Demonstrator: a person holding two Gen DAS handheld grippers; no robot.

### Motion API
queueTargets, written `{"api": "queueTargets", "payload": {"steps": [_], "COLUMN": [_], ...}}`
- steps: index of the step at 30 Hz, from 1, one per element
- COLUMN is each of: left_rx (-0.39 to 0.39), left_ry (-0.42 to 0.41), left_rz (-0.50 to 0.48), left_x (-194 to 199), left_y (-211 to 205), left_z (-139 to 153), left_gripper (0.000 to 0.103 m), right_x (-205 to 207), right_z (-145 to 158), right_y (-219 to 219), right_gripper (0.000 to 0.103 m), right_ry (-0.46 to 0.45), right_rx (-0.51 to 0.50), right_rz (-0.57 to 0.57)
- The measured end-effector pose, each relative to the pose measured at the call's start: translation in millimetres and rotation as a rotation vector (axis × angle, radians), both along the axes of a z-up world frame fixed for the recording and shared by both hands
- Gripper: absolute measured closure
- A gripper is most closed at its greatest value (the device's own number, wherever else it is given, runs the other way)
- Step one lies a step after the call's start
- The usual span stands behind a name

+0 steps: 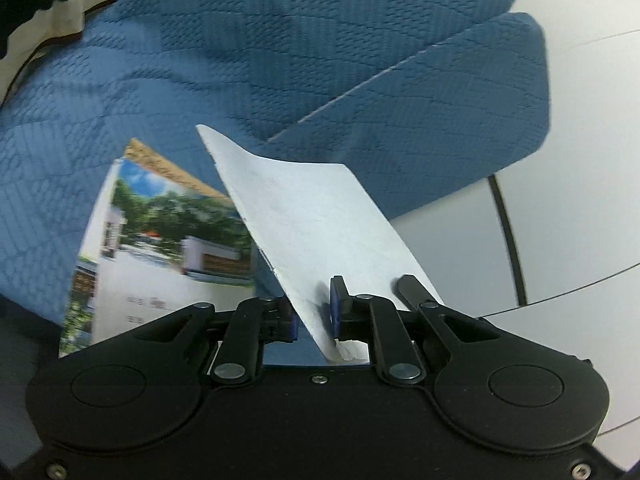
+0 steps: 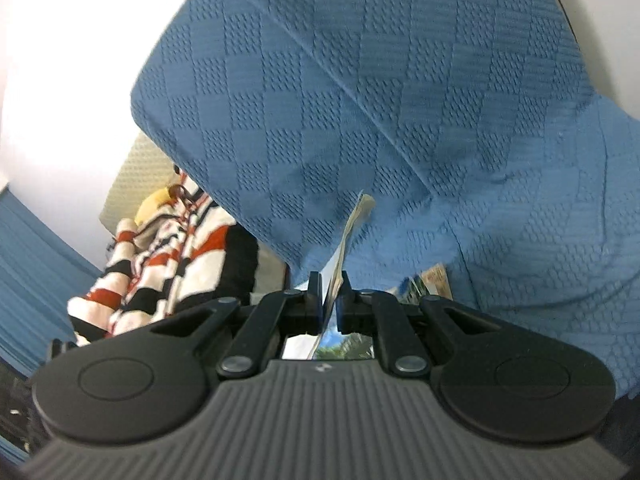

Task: Organize objects
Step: 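Lift and carry the white card with both grippers over the book stack, then lower the white card onto the stack and open both grippers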

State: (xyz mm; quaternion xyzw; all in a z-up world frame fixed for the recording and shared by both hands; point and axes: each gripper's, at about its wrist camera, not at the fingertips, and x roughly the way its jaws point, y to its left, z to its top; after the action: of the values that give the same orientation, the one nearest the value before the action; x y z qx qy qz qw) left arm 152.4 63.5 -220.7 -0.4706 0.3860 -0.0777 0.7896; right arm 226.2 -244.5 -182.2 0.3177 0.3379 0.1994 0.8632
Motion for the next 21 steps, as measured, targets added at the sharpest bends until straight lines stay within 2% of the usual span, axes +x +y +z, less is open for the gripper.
{"api": "queueTargets", "payload": {"steps": [14, 21], "left_rx": [0.088, 0.088], "left_ry": [0.129, 0.195], "left_rz": [-0.044, -0.068], "left_x": [4, -1], "left_y": [18, 17], "left_z": [-66, -90], "left_gripper": [0.091, 0.09], "right_x": [-14, -21], "right_z": [-64, -90], "right_y": [40, 47], "right_gripper": [0.093, 0.092], "right_ry": [0.097, 0.154], "right_rx": [-0.143, -0.196], "right_rz": [0.009, 0.026]}}
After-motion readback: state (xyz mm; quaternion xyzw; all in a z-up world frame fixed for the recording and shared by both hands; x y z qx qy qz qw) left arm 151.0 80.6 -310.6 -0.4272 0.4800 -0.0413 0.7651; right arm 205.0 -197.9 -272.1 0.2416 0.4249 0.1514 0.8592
